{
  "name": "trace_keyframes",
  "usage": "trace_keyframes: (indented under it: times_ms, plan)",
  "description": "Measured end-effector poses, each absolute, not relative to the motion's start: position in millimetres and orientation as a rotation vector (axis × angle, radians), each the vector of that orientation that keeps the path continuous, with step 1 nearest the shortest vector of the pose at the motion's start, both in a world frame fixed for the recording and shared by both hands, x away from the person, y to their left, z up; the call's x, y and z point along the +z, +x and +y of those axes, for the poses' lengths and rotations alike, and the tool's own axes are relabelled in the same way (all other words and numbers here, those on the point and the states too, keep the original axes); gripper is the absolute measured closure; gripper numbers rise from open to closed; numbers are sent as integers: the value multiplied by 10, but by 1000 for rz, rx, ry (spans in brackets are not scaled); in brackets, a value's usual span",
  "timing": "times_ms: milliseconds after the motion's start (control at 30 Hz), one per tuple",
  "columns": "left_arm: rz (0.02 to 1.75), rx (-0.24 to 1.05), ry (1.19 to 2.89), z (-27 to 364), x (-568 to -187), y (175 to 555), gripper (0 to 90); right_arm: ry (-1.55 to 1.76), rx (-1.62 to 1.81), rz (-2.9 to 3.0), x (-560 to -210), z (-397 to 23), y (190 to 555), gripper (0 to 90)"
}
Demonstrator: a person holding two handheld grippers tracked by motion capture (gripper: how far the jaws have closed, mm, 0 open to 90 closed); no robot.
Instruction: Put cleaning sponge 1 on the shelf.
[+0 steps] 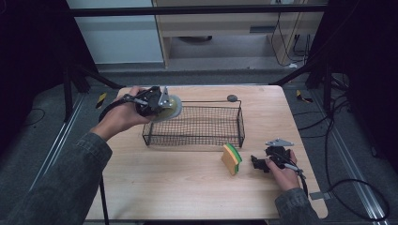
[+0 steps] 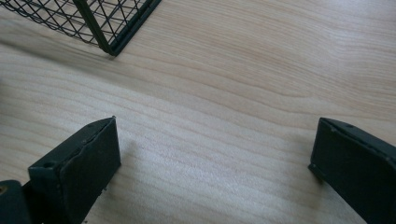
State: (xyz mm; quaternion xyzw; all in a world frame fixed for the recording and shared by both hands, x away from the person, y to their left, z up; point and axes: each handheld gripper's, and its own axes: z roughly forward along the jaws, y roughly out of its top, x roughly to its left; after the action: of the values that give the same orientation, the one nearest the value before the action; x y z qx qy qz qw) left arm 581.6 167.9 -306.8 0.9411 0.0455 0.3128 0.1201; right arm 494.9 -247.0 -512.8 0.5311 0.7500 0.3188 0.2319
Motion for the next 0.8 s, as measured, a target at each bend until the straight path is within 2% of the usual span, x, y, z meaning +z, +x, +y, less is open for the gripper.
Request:
trace_keyframes:
  times_ms: [500,800]
  plan:
    - [45,974,2795,1624,-3175,5903,701,1472,871,2048,-5129,-2483,4915,13]
    - [69,936,2795,1645,-3282,5944,702,1473,871,2046,-5130,-2482,4914,13]
